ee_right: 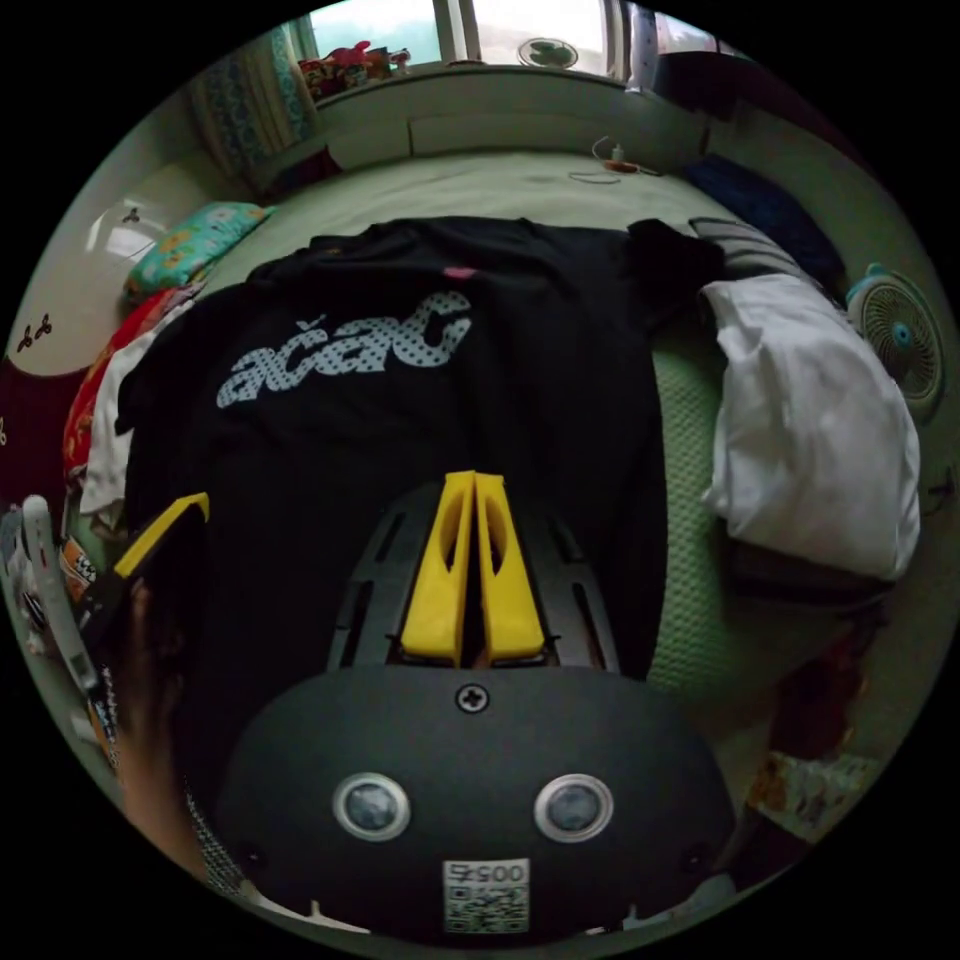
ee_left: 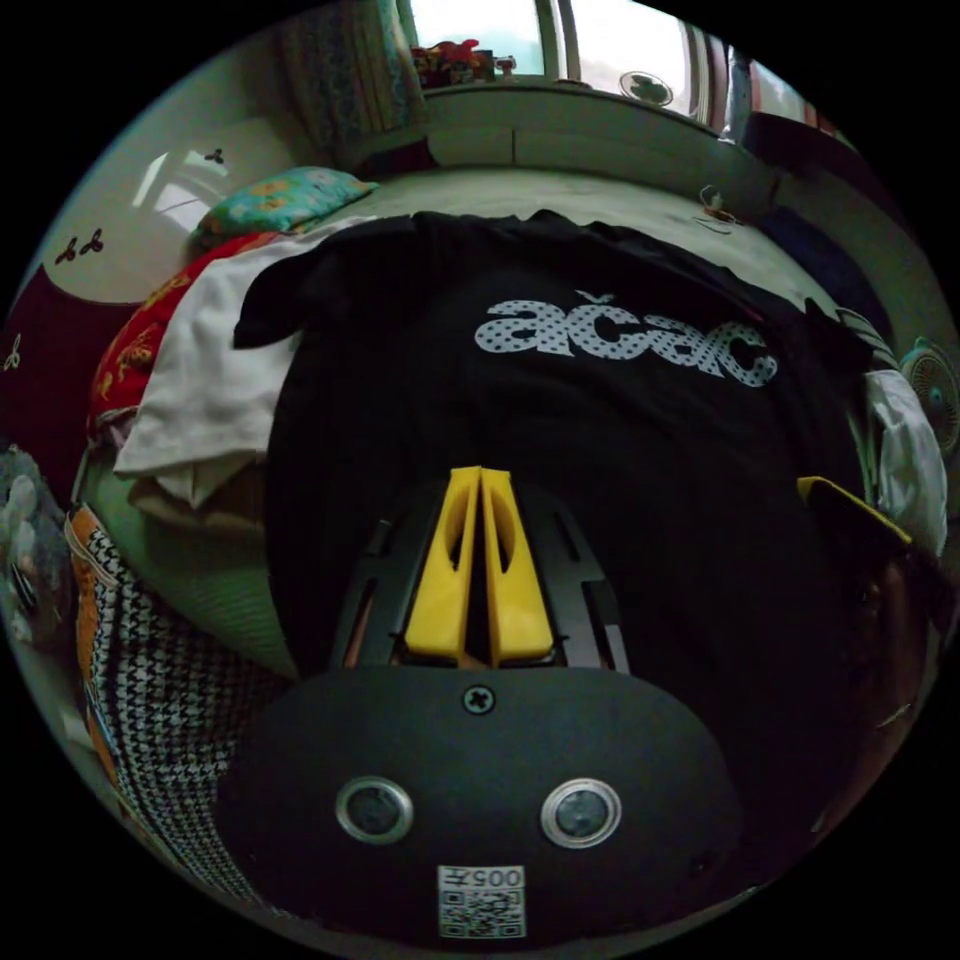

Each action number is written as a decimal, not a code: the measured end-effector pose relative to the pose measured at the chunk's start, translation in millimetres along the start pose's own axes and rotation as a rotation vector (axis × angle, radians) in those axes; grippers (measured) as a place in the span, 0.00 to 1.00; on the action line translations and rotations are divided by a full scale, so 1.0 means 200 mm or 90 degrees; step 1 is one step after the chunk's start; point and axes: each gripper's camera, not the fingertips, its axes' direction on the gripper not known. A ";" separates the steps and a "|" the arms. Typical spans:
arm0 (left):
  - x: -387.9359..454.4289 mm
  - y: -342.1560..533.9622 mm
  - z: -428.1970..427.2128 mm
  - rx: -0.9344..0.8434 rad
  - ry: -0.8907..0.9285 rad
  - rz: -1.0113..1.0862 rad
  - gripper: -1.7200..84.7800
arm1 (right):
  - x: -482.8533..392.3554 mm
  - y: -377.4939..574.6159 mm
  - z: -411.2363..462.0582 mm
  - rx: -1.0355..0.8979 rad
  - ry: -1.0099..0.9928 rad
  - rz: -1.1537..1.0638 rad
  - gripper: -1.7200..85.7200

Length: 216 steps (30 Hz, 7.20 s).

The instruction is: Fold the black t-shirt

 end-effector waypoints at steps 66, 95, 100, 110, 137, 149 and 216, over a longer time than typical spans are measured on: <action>-1.15 2.34 -1.49 0.057 0.093 -0.044 0.02 | 0.66 1.79 -1.64 0.157 0.024 0.053 0.00; -1.90 1.51 -1.46 0.163 0.070 -0.170 0.07 | -0.38 0.79 -1.33 0.132 -0.134 -0.194 0.02; -2.05 1.04 -1.33 0.160 0.070 -0.190 0.10 | -0.99 0.25 -1.31 0.166 -0.179 -0.348 0.05; -2.28 0.63 -0.79 0.062 0.047 -0.294 0.09 | -1.72 -0.44 -0.50 0.005 -0.246 -0.338 0.06; -2.24 -0.10 -0.41 0.094 0.126 -0.137 0.13 | -1.98 -1.03 0.14 -0.007 -0.239 -0.297 0.09; -2.16 -0.32 -0.24 0.063 0.096 -0.126 0.12 | -1.90 -1.23 0.25 0.016 -0.268 -0.252 0.02; -3.02 -0.25 -0.04 0.143 0.302 -0.195 0.03 | -2.79 -2.01 0.02 0.034 -0.368 -0.492 0.02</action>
